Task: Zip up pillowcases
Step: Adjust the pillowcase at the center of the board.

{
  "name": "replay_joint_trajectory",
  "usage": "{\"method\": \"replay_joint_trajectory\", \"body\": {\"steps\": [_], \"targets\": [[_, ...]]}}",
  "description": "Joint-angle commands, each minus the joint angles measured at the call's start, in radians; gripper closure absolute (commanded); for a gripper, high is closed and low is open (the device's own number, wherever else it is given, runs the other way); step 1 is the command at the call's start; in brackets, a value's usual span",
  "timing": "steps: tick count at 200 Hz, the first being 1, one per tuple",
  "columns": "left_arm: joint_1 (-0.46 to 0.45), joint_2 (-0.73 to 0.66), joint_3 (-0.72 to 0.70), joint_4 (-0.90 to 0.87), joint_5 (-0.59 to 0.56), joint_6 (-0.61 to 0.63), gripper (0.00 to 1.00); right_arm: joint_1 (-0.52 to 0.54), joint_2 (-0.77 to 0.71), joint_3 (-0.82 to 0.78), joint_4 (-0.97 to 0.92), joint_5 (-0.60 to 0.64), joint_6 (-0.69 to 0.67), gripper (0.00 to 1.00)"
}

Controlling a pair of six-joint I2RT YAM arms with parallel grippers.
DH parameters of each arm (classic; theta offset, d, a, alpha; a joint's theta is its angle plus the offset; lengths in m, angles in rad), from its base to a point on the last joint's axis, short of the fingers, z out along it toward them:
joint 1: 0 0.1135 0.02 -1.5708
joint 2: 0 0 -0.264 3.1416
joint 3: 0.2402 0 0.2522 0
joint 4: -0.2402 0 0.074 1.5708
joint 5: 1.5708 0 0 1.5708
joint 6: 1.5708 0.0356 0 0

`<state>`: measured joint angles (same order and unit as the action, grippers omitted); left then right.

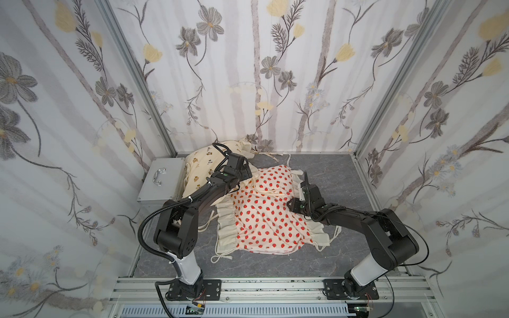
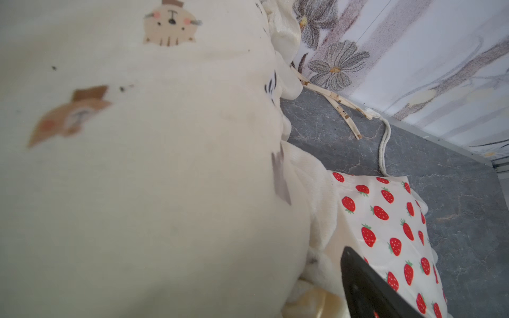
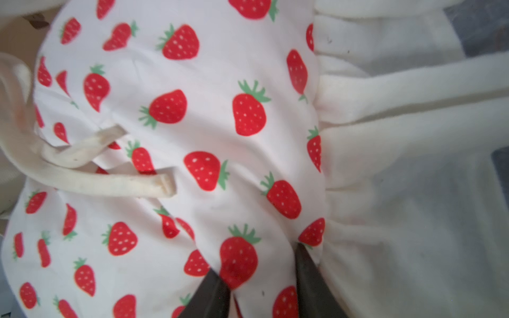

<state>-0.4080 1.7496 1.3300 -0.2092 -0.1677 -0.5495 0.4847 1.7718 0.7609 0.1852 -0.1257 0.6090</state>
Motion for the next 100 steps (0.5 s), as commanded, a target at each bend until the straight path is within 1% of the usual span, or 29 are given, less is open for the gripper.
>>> {"method": "replay_joint_trajectory", "body": {"steps": [1,14,22,47,60,68,80,92,100], "targets": [[0.031,-0.016,0.015,-0.036,-0.051,0.003,0.14,-0.031,-0.027,-0.007,0.064,0.060,0.004,0.81],[0.045,-0.029,0.004,-0.038,-0.054,0.001,0.14,-0.075,-0.051,-0.061,0.097,0.050,0.014,0.94],[0.054,-0.041,-0.007,-0.036,-0.055,-0.005,0.14,-0.109,-0.068,-0.083,0.107,0.045,0.024,0.98],[0.073,-0.067,-0.025,-0.032,-0.038,0.000,0.14,-0.238,-0.167,-0.158,0.132,0.035,0.056,1.00],[0.083,-0.085,-0.034,-0.047,-0.051,0.000,0.14,-0.322,-0.271,-0.204,0.155,0.020,0.085,1.00],[0.089,-0.100,-0.051,-0.040,-0.051,-0.012,0.14,-0.364,-0.314,-0.222,0.150,0.034,0.098,1.00],[0.090,-0.122,-0.090,-0.004,-0.013,-0.023,0.14,-0.417,-0.376,-0.227,0.114,0.071,0.104,1.00],[0.085,-0.131,-0.128,0.031,0.038,-0.027,0.15,-0.445,-0.414,-0.221,0.084,0.098,0.112,1.00],[0.079,-0.130,-0.146,0.033,0.053,-0.025,0.15,-0.458,-0.423,-0.217,0.064,0.112,0.125,1.00]]}}
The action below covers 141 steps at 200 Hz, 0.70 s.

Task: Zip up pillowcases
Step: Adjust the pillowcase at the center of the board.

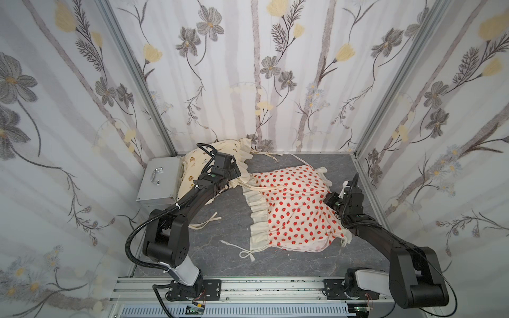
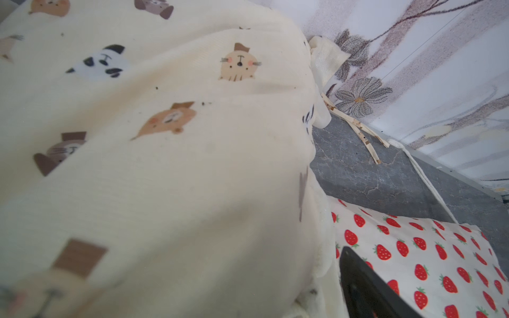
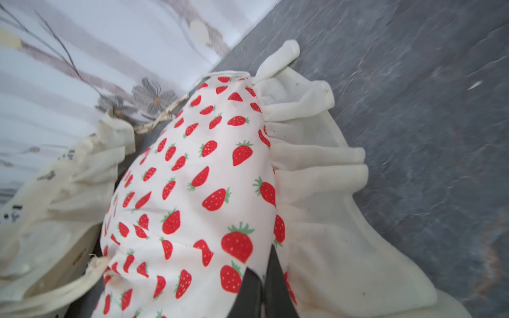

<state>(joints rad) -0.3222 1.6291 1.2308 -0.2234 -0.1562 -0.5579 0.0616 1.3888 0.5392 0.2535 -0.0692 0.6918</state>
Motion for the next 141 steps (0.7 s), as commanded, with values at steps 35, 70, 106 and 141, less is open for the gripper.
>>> {"method": "replay_joint_trajectory", "body": {"steps": [35,70,106,141], "targets": [[-0.049,0.003,-0.148,0.044,0.082,-0.013,0.15,-0.093,-0.107,-0.026,-0.008,0.109,0.113,1.00],[-0.152,-0.108,-0.282,-0.050,-0.059,0.024,0.12,-0.234,-0.118,-0.009,-0.020,0.090,0.158,1.00],[-0.152,-0.355,-0.519,0.009,-0.041,-0.055,0.13,-0.269,-0.153,-0.021,0.002,0.059,0.184,1.00],[-0.249,-0.457,-0.479,-0.023,0.009,-0.094,0.14,-0.223,-0.143,-0.023,0.007,-0.006,0.192,0.88]]}}
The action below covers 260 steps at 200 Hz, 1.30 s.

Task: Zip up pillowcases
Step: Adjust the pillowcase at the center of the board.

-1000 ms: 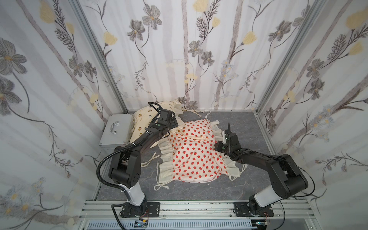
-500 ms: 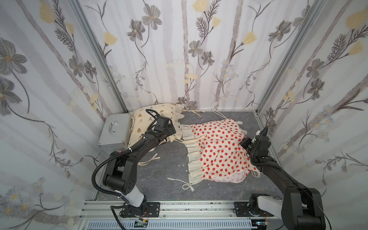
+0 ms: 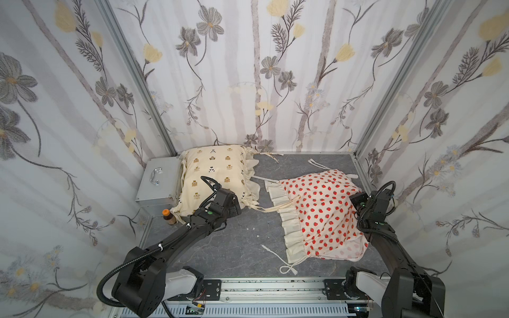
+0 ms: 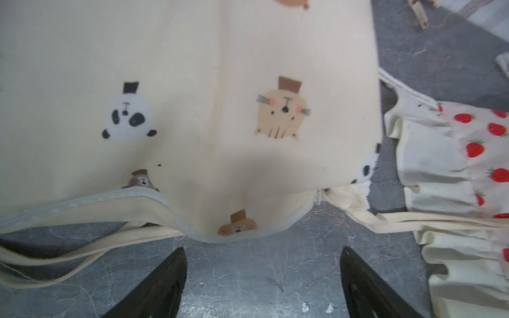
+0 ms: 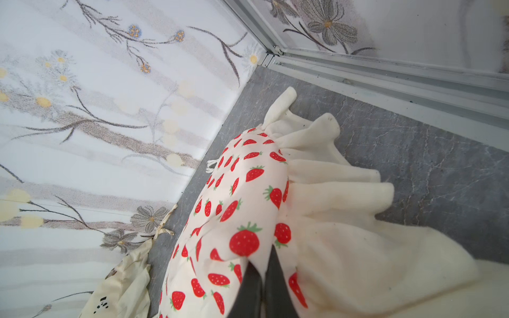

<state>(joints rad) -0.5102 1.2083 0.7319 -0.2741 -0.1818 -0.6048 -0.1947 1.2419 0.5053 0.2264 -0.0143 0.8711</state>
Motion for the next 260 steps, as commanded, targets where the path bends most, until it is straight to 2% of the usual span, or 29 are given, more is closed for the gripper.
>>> {"method": "replay_joint_trajectory", "body": {"steps": [1,17,34,58,85,121,157,187,215,240,260], "targets": [[-0.064,-0.038,0.020,0.029,0.038,-0.049,0.14,0.034,0.003,0.013,0.030,-0.060,0.010,0.87],[-0.176,-0.047,-0.001,0.101,0.077,-0.074,0.14,0.051,-0.042,0.030,-0.064,-0.055,-0.026,0.61],[-0.304,-0.025,-0.024,0.182,0.108,-0.066,0.13,0.041,-0.128,0.031,-0.158,-0.038,-0.072,0.47],[-0.436,0.047,-0.023,0.230,0.147,-0.061,0.13,0.024,-0.254,0.032,-0.305,-0.002,-0.117,0.26],[-0.584,0.236,0.029,0.305,0.130,-0.072,0.12,0.062,-0.323,-0.016,-0.351,-0.095,-0.099,0.22],[-0.677,0.513,0.154,0.464,0.137,-0.105,0.14,0.256,-0.285,-0.087,-0.345,-0.090,-0.065,0.19],[-0.667,0.683,0.242,0.512,0.080,-0.172,0.29,0.338,-0.162,-0.139,-0.219,-0.119,-0.064,0.18],[-0.618,0.754,0.289,0.504,0.057,-0.193,0.41,0.384,-0.018,-0.119,-0.080,-0.159,-0.075,0.17],[-0.546,0.784,0.298,0.492,0.051,-0.185,0.60,0.470,0.166,-0.004,-0.008,-0.146,-0.099,0.15],[-0.449,0.772,0.280,0.492,0.079,-0.153,0.78,0.532,0.323,0.113,0.092,-0.187,-0.083,0.14],[-0.350,0.734,0.259,0.467,0.153,-0.127,0.83,0.584,0.426,0.275,-0.002,-0.178,-0.110,0.10]]}}
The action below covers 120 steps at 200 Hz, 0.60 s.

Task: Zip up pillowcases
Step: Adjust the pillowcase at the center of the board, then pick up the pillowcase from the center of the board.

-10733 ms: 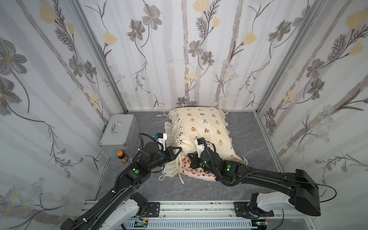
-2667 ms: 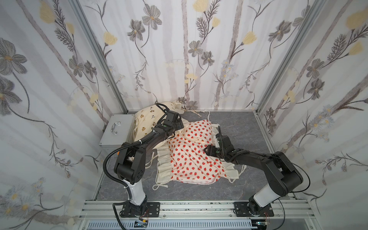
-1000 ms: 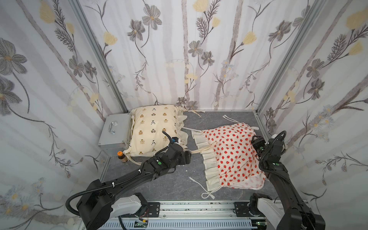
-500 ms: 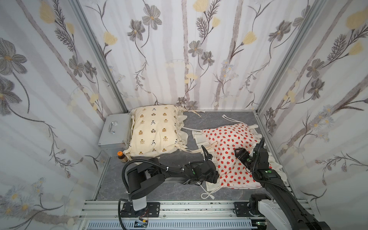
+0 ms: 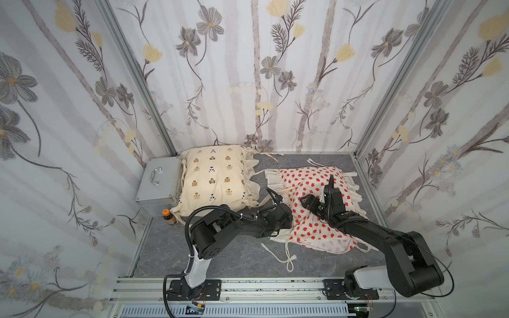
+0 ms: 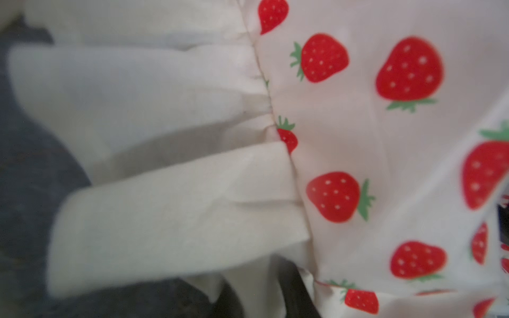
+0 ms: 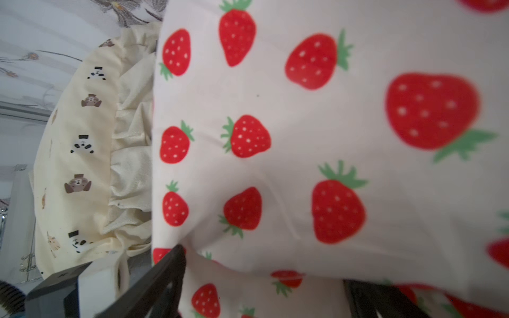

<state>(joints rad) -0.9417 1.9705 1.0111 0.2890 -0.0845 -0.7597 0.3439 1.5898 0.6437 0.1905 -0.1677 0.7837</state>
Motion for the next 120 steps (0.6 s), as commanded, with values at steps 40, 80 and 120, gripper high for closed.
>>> {"method": "replay_joint_trajectory", "body": {"steps": [40,80,120], "targets": [[0.140,-0.157,-0.175,-0.116,0.137,0.025,0.54,0.053,-0.067,0.109,-0.165,0.023,-0.076,0.01],[0.117,-0.308,-0.320,-0.103,0.189,-0.041,0.47,0.166,-0.271,-0.003,-0.394,0.077,-0.086,0.06],[0.029,-0.368,-0.283,-0.205,0.189,-0.007,0.40,0.389,-0.373,-0.099,-0.412,0.113,0.024,0.29]]}}
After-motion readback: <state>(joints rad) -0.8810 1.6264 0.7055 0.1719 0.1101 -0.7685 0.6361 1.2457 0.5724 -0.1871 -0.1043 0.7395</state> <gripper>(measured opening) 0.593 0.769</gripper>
